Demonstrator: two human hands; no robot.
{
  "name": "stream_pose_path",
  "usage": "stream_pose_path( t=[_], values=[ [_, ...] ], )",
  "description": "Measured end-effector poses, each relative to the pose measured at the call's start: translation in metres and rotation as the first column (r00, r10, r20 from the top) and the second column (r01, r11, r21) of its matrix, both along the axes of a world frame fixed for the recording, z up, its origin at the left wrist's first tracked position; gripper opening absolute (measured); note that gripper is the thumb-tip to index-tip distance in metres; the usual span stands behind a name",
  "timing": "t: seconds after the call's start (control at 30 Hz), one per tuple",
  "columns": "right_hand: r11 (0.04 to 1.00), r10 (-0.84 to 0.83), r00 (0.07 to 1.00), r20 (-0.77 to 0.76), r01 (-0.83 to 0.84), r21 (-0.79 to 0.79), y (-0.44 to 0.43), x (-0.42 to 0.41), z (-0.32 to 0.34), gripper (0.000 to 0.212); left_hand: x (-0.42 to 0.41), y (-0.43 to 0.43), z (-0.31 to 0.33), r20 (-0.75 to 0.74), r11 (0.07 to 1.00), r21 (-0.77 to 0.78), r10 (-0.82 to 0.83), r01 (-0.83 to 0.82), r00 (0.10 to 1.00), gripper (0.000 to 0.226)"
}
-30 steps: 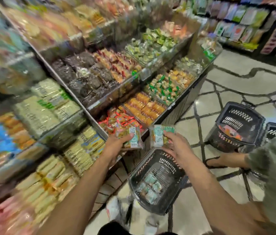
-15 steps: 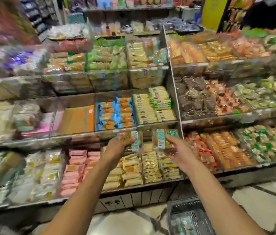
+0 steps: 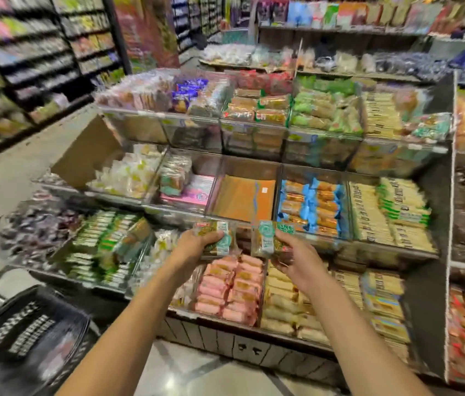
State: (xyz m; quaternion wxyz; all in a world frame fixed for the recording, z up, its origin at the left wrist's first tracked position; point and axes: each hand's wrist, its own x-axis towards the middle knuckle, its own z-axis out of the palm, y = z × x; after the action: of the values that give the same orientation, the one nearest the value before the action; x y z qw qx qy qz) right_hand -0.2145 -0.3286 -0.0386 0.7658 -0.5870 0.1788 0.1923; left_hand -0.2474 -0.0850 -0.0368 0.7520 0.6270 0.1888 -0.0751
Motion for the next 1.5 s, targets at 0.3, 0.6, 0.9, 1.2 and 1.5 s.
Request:
stream_pose_path(
  t=[0.3,0.6,0.9,1.2,1.5],
  values=[
    [0.991,0.131,0.991,-0.012,-0.131,-0.01,0.106,0.046,-0.018,0.042,0.007,0.102,-0.005,-0.033,0.994,0.033,0.107,-0.106,0.994,0.038],
    [0.951,0.303,0.953,-0.016,-0.303,-0.069,0.187,0.117,-0.03,0.082,0.04,0.165,-0.01,-0.077,0.969,0.024,0.245,-0.244,0.966,0.021],
    [0.949,0.308,0.951,0.013,-0.306,-0.077,0.233,0.17,-0.055,0.093,0.084,0.211,-0.034,-0.085,0.97,0.006,0.241,-0.242,0.967,0.035],
    [0.984,0.139,0.989,0.055,-0.132,-0.118,0.279,0.204,-0.067,0.075,0.155,0.284,-0.067,-0.1,0.987,0.036,0.158,-0.156,0.982,0.036],
    [0.612,0.322,0.919,0.227,-0.019,-0.791,0.346,0.234,-0.092,0.038,0.208,0.338,-0.098,-0.136,0.995,0.008,0.099,-0.099,0.986,0.039]
  ],
)
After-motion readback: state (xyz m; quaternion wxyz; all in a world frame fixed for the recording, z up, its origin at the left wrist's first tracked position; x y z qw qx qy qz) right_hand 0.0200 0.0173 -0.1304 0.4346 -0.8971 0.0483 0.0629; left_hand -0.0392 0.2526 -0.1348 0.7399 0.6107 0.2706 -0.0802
